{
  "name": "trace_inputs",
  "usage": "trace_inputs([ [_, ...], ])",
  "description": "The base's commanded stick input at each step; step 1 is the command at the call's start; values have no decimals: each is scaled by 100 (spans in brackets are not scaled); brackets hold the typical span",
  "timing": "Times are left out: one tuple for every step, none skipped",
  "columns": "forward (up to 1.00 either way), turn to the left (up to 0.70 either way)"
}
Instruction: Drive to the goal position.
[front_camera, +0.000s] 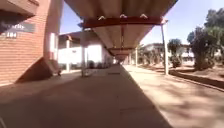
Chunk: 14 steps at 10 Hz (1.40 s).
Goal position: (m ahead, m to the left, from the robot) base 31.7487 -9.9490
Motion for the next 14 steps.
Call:
trace_inputs([
  [85,0],
  [85,0],
  [85,0],
  [85,0],
  [85,0],
  [85,0],
  [85,0],
  [85,0],
  [85,0],
  [85,0],
  [85,-3],
  [85,-15],
  [85,-27],
  [85,0],
])
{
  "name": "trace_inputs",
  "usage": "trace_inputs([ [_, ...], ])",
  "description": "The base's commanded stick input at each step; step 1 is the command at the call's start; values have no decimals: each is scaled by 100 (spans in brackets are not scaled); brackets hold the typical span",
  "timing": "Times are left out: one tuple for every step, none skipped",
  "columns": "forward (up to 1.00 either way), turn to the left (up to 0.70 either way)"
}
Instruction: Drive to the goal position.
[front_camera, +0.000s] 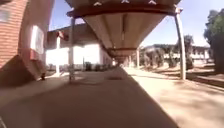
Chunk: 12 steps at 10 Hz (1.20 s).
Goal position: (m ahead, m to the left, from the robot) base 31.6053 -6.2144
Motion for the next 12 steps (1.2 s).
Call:
trace_inputs([
  [85,0],
  [85,0],
  [85,0],
  [85,0],
  [85,0],
  [85,0],
  [85,0],
  [85,0],
  [85,0],
  [85,0],
  [85,0],
  [85,0],
])
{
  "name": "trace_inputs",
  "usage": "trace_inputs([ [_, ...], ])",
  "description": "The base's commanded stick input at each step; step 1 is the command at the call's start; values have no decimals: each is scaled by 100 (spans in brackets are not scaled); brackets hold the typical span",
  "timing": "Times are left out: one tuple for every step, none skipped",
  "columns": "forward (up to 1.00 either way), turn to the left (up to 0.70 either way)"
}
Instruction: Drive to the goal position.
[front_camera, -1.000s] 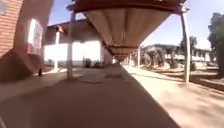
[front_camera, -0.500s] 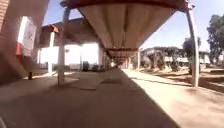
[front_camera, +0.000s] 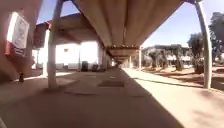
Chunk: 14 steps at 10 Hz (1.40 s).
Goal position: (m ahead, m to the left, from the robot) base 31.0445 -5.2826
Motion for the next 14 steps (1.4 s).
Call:
trace_inputs([
  [85,0],
  [85,0],
  [85,-15],
  [85,-23],
  [85,-31],
  [85,-34],
  [85,-34],
  [85,0],
  [85,0],
  [85,0],
  [85,0],
  [85,0],
  [85,0],
  [85,0],
])
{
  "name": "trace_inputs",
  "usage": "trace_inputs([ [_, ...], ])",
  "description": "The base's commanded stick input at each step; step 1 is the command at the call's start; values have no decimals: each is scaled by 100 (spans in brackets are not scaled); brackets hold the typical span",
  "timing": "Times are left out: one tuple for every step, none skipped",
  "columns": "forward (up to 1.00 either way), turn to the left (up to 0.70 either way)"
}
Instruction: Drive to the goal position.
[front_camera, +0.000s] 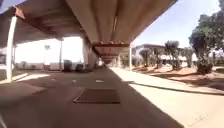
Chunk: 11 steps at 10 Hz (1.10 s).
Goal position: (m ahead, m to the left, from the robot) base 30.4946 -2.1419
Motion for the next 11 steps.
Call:
trace_inputs([
  [85,0],
  [85,0],
  [85,0],
  [85,0],
  [85,0],
  [85,0],
  [85,0],
  [85,0],
  [85,0],
  [85,0],
  [85,0],
])
